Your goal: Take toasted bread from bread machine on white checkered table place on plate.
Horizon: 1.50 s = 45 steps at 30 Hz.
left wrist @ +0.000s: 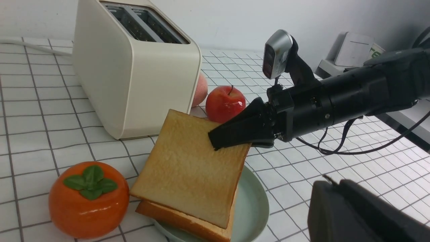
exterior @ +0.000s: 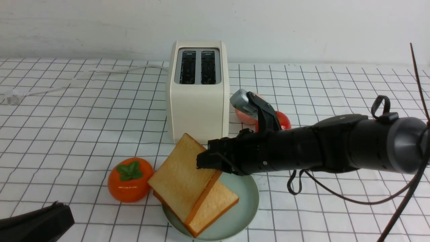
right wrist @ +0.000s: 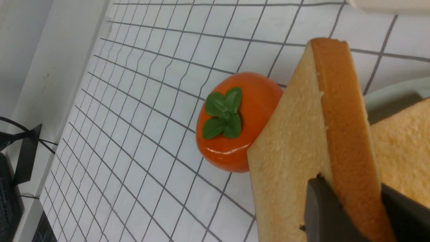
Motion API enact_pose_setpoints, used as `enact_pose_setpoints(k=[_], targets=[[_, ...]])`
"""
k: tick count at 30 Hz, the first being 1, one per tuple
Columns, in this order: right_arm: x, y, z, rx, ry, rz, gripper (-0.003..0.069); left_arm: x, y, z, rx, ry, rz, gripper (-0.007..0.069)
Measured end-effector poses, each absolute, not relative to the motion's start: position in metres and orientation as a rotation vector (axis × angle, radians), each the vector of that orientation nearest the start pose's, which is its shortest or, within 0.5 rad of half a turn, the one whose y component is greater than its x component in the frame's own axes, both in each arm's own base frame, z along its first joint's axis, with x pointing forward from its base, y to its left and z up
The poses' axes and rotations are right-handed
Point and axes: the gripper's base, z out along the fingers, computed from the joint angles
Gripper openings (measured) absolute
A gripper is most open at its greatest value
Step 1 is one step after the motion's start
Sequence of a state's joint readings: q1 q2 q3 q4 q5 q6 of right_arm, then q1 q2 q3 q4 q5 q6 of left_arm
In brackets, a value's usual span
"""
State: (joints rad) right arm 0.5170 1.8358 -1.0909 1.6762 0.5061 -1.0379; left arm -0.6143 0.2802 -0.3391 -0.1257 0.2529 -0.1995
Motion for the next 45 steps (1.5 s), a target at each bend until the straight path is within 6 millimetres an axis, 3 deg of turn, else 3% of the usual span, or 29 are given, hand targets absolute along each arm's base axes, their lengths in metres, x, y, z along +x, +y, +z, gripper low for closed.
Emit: enact_pose_setpoints(k=[4, 5, 10, 13, 18, 26, 30, 36, 37, 41, 45], targets=[[0.316, 0.229, 0.202, -0.223, 2.354, 1.111, 0.0225, 0.059, -0.045, 0.287, 0.277, 1.705, -0.725, 0.0020], [0.316, 0.228, 0.201, -0.252, 2.358, 1.084, 0.0281, 0.059, -0.045, 0.287, 0.277, 1.705, -0.725, 0.0020], [0.317, 0.225, 0.198, -0.291, 2.363, 1.015, 0.0417, 0.059, -0.045, 0.287, 0.278, 1.705, -0.724, 0.0020], [0.318, 0.224, 0.197, -0.307, 2.363, 0.980, 0.0468, 0.059, -0.045, 0.287, 0.279, 1.705, -0.724, 0.0020], [0.321, 0.219, 0.195, -0.330, 2.364, 0.938, 0.0501, 0.059, -0.045, 0.287, 0.279, 1.706, -0.723, 0.0020], [0.333, 0.195, 0.195, -0.290, 2.378, 0.930, 0.0505, 0.059, -0.045, 0.287, 0.278, 1.705, -0.724, 0.0020], [0.332, 0.183, 0.204, -0.294, 2.392, 0.997, 0.0465, 0.059, -0.045, 0.287, 0.279, 1.703, -0.722, 0.0020], [0.306, 0.164, 0.250, -0.420, 2.427, 0.934, 0.0244, 0.060, -0.045, 0.290, 0.270, 1.667, -0.729, 0.0020], [0.295, 0.158, 0.264, -0.467, 2.447, 0.894, 0.0178, 0.060, -0.045, 0.291, 0.268, 1.661, -0.730, 0.0020], [0.259, 0.137, 0.299, -0.498, 2.539, 0.743, 0.0025, 0.060, -0.045, 0.291, 0.268, 1.660, -0.731, 0.0022], [0.228, 0.114, 0.319, -0.473, 2.619, 0.563, -0.0008, 0.060, -0.045, 0.291, 0.268, 1.660, -0.731, 0.0008]])
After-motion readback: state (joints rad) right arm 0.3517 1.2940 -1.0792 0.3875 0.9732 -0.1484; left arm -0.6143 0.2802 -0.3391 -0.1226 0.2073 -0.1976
